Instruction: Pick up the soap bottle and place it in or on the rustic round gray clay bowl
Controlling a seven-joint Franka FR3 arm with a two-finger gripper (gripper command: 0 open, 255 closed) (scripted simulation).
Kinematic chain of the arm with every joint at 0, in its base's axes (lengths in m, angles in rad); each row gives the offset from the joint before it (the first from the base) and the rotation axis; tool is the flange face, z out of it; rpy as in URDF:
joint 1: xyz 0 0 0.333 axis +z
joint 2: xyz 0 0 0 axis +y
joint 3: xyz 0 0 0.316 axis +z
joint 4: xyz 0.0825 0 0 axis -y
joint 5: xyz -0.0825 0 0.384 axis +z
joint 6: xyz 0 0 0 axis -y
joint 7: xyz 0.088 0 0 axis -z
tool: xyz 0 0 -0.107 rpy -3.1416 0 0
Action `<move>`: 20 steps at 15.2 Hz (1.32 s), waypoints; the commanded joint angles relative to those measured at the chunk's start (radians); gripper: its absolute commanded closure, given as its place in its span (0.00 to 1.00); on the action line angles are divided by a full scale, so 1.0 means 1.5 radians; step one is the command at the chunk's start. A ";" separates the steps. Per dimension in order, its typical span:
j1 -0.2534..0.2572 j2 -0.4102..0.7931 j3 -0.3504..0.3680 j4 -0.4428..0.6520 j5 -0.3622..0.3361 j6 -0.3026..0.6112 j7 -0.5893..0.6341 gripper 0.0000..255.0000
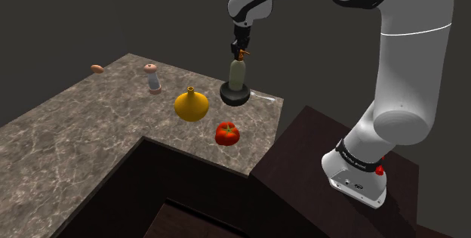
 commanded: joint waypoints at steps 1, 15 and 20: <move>-0.001 0.010 0.002 -0.006 0.003 0.016 -0.002 1.00; 0.000 -0.002 0.000 -0.001 0.000 -0.001 0.000 0.00; 0.004 -0.033 -0.006 0.019 -0.010 -0.050 0.006 0.00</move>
